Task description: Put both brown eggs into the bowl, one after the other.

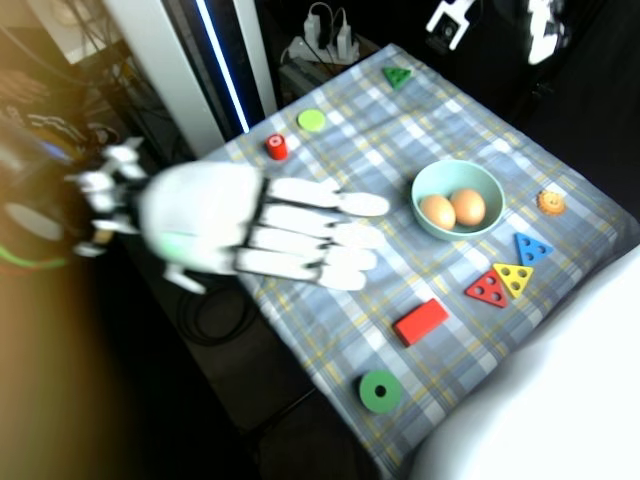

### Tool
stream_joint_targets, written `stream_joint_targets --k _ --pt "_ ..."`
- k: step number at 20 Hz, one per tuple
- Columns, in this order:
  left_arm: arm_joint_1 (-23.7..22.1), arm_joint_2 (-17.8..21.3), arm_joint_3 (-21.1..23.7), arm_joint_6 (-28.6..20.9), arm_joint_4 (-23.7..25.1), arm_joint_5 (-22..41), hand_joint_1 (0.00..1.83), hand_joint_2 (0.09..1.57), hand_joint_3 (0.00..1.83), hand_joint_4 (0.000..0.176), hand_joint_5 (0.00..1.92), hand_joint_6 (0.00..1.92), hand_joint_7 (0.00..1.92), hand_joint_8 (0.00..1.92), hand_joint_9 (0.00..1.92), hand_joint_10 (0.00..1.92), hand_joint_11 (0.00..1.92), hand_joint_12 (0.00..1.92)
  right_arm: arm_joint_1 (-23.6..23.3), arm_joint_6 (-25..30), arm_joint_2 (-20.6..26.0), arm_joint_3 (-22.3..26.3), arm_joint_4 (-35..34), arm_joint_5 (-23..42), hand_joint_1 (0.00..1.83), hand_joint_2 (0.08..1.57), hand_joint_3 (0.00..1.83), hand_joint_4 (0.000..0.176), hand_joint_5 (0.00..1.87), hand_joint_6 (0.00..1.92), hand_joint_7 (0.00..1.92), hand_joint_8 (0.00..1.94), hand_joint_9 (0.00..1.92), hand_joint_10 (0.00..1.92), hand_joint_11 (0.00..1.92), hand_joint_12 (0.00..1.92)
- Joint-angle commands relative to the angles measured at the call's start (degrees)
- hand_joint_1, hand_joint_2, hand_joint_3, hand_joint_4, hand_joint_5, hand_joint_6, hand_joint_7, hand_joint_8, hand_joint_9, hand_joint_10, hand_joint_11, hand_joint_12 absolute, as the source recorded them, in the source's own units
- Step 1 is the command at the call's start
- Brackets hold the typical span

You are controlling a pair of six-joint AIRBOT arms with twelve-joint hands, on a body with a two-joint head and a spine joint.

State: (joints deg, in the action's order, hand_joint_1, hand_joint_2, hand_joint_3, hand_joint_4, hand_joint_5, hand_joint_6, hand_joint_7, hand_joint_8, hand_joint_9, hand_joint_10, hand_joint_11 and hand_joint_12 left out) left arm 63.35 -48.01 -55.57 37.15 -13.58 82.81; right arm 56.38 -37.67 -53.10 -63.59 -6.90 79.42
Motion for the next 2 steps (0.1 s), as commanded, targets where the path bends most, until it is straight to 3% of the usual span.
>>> stream_joint_targets --k 1,2 --pt "-0.3 -0.2 -0.1 -2.3 0.3 10.2 0.75 0.98 0.01 0.000 0.17 0.00 0.43 0.01 0.50 0.03 0.05 1.00 1.3 -0.1 0.9 0.9 -3.2 15.4 0.56 1.05 0.00 0.033 0.39 0.00 0.47 0.01 0.50 0.01 0.25 0.54" --pt "-0.1 -0.4 -0.1 -3.6 0.5 12.3 0.58 1.10 0.02 0.000 0.12 0.00 0.37 0.00 0.47 0.01 0.02 1.05 3.1 -0.1 1.3 1.5 -3.6 17.8 0.50 1.08 0.01 0.065 0.37 0.00 0.47 0.00 0.52 0.01 0.26 0.54"
